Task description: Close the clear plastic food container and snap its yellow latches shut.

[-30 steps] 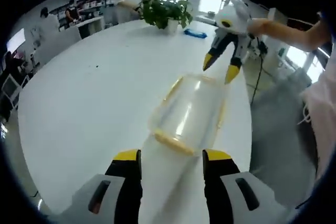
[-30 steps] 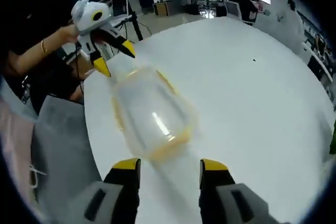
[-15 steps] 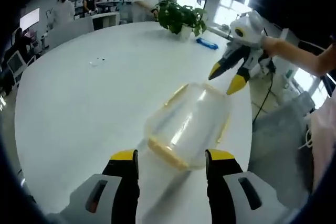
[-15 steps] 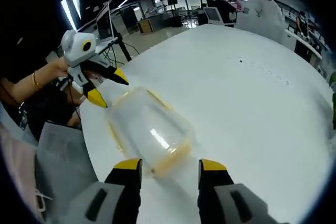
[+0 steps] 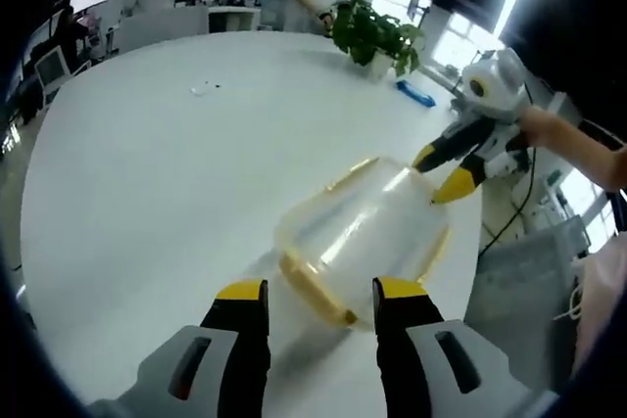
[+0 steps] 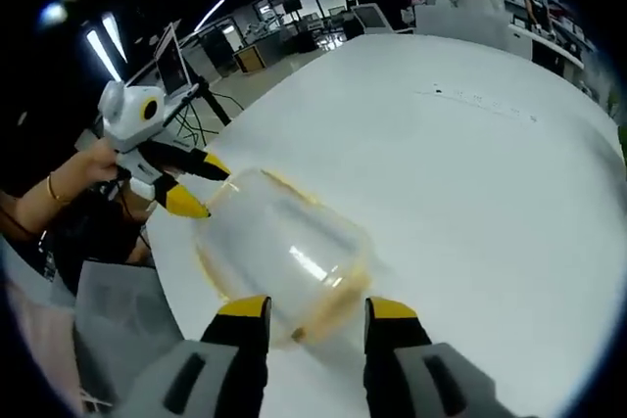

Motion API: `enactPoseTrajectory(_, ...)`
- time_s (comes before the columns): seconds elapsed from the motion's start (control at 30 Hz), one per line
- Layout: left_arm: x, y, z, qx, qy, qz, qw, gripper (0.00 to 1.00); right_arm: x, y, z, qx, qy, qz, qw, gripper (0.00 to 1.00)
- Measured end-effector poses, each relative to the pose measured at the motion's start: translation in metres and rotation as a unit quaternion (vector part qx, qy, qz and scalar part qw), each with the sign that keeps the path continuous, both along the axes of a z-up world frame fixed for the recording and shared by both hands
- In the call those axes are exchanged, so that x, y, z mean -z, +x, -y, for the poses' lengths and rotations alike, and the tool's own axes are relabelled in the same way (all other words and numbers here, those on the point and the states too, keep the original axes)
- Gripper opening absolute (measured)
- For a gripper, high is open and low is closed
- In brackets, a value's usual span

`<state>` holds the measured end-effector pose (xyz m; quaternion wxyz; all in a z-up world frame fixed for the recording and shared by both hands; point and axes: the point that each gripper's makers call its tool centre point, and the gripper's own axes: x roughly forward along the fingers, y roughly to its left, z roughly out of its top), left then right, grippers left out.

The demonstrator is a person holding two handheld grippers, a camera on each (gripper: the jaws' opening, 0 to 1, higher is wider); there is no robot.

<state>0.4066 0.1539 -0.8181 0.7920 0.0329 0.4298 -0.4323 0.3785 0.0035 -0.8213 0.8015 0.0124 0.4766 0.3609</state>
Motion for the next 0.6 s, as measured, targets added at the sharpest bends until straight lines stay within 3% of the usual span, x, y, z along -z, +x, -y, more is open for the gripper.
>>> enactPoseTrajectory(0.2, 0.0, -0.01, 0.008, -0.016, -0.034, -0.039, 0.9985, 0.31, 0.001, 0.001, -0.003, 0.013, 0.006, -0.018, 0.9997, 0.37)
enactPoseTrajectory(0.43, 0.002, -0.006, 0.008, -0.02, -0.037, -0.041, 0.9982, 0.3, 0.002, 0.004, -0.005, 0.024, -0.006, -0.043, 0.9988, 0.35)
enactPoseTrajectory(0.5, 0.004, -0.006, 0.01, -0.029, -0.037, -0.057, 0.9972, 0.31, 0.003, 0.005, -0.007, 0.049, 0.012, -0.056, 0.9972, 0.33)
enactPoseTrajectory(0.53, 0.004, -0.005, 0.009, -0.029, -0.033, -0.058, 0.9973, 0.31, 0.008, 0.003, 0.0, 0.112, 0.0, -0.09, 0.9896, 0.33)
enactPoseTrajectory(0.57, 0.004, -0.006, 0.009, -0.027, -0.032, -0.057, 0.9975, 0.31, 0.006, 0.005, -0.007, 0.065, 0.015, -0.067, 0.9955, 0.33)
enactPoseTrajectory(0.6, 0.003, -0.006, 0.01, -0.027, -0.029, -0.056, 0.9976, 0.3, 0.007, 0.005, -0.008, 0.058, 0.005, -0.057, 0.9967, 0.33)
